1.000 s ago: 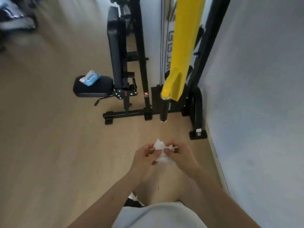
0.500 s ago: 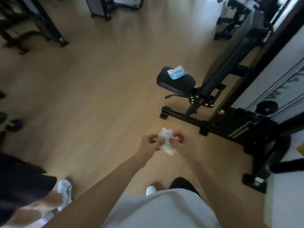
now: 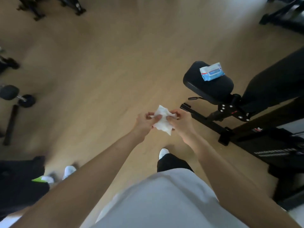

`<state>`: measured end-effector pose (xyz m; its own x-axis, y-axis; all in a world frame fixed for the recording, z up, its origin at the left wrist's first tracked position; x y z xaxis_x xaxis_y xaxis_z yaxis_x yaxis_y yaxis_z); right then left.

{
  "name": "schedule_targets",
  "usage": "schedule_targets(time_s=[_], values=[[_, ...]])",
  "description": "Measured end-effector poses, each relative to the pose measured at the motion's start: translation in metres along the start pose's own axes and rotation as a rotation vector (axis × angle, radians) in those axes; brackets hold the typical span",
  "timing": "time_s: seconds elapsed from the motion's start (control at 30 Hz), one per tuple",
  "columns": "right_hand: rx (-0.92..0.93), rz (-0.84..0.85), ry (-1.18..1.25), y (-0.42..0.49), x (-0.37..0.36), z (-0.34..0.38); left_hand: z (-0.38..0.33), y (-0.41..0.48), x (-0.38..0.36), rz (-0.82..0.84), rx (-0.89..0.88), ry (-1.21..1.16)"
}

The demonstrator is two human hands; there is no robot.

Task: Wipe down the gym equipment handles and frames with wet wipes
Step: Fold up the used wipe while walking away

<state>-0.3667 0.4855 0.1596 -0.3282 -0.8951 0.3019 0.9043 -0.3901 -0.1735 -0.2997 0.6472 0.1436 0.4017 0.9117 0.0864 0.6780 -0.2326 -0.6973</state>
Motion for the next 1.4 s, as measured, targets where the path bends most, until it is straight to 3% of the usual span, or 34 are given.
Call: schedule_targets(time_s=[0.2, 0.4, 0.57, 0.83, 1.07, 1.23, 1.4], values=[[-0.034, 0.028, -0.084, 0.130, -0.005, 0.009, -0.075, 0.108, 0.014, -0.021, 0.010, -0.001], [-0.150, 0.033, -0.018, 0.252, -0.012, 0.013, -0.145, 0.217, 0.023, -0.003, 0.051, -0.041], [-0.236, -0.005, 0.026, 0.357, -0.025, 0.013, -0.201, 0.328, 0.030, 0.058, 0.061, -0.032], [-0.224, -0.130, 0.144, 0.527, -0.014, 0.023, -0.340, 0.477, 0.026, 0.218, -0.011, 0.146], [-0.240, -0.295, 0.443, 0.643, 0.063, 0.012, -0.458, 0.576, -0.071, 0.371, 0.021, 0.330], [-0.296, -0.529, 0.391, 0.727, 0.151, -0.012, -0.545, 0.636, -0.180, 0.539, 0.015, 0.404], [-0.338, -0.692, 0.446, 0.788, 0.249, -0.022, -0.616, 0.681, -0.286, 0.596, 0.081, 0.451]])
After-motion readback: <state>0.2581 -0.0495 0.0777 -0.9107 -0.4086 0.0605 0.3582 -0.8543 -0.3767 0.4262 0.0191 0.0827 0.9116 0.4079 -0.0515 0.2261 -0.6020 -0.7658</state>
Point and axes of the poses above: each hand's wrist, its own y-axis towards the middle knuckle, its own x-axis out of the back of the hand, z = x × y, the point moved 6 cm from there along y, towards the middle knuckle, and after that the axes turned 13 degrees about x, right-handed, at the moved point
